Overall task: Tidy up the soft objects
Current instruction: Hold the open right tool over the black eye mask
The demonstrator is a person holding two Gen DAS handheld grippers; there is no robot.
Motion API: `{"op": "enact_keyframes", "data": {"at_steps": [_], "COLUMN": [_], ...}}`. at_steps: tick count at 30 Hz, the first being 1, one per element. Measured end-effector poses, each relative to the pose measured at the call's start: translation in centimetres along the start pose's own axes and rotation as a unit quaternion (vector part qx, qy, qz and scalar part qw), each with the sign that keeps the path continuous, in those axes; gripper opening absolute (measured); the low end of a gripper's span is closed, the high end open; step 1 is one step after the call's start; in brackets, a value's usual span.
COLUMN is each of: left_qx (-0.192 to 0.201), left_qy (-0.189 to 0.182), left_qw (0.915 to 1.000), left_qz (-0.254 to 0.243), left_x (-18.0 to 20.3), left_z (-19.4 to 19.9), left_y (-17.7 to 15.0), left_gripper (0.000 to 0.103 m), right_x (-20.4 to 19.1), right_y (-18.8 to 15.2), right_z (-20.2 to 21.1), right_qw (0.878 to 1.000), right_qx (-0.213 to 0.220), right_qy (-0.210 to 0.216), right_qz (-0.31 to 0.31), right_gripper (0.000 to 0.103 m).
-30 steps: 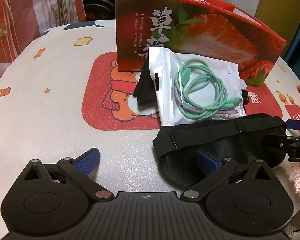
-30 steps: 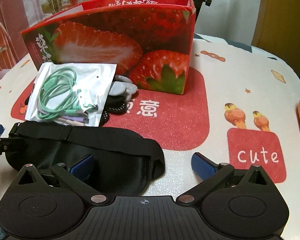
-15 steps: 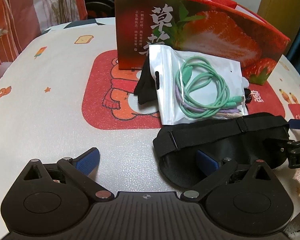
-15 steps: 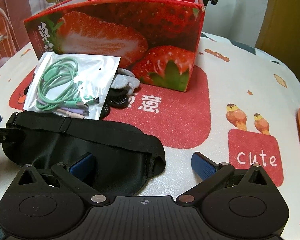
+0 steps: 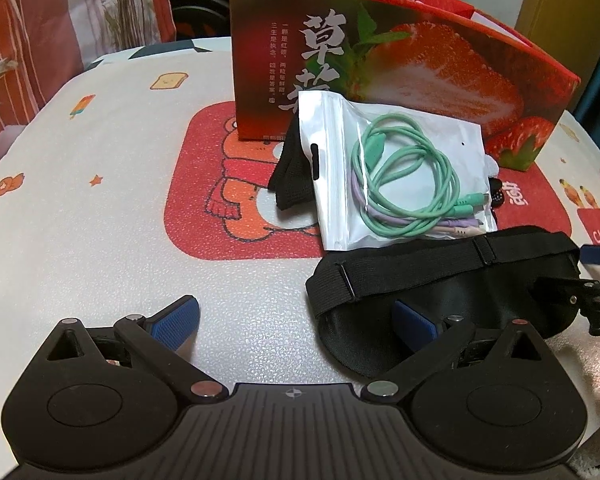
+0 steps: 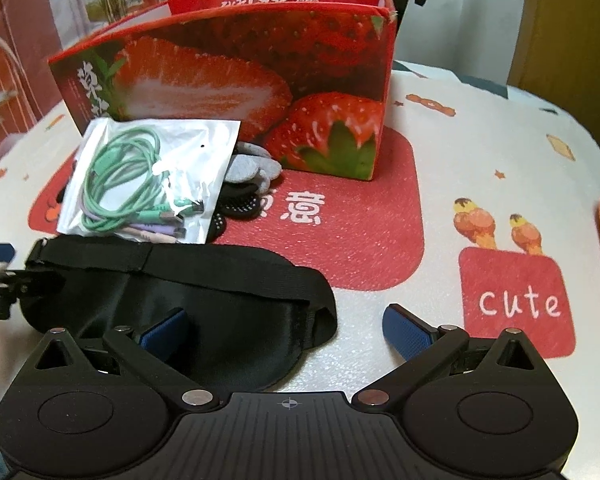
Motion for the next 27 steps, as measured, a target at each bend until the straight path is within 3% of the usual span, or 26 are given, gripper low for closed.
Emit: {"op": "enact_keyframes", "data": {"at_steps": [11, 19, 21, 25, 27], "left_qx": [0.001, 0.003, 0.003, 0.002, 0.002], "left_qy": [0.004, 0.002, 0.003, 0.007, 0.006], "left_qw": [1.0000, 1.0000, 0.9999, 0.9999, 0.9999], "left_qz": [-0.006, -0.007, -0.009, -0.013, -0.013], "left_x": [0.1, 0.1, 0.1, 0.3, 0.2], "left_z": [0.0, 0.0, 0.0, -0.1, 0.0], "left_y": [0.0, -0.1, 0.0, -0.1, -0.1], "left_gripper": [0.103, 0.103, 0.103, 0.103, 0.103], "right_x": [0.7, 0.5, 0.3, -0.4, -0.2], "right_y": [0.3, 0.4, 0.4, 0.5, 0.6], "right_z": [0.9, 0.8, 0.9, 1.2, 1.3], "right_qw": [0.992, 0.990, 0.990, 0.989, 0.989], "right_qx": [-0.001, 0.015, 0.014, 0.005, 0.007], "right_qy": [0.085, 0.092, 0.100, 0.116, 0.113], "right_qz": [-0.098, -0.103, -0.098, -0.093, -0.098], "right_gripper": [0.102, 0.100, 0.087, 0.070, 0.052]}}
Point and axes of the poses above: each gripper's, at about its wrist camera, not at the fingertips, and z roughly against the way its jaws point, x to its right, y to its top, the point moved 4 cm from there along -z, roughly the way its jaws point, and after that the axes turned 3 degrees about -x, right-handed, at the moved point
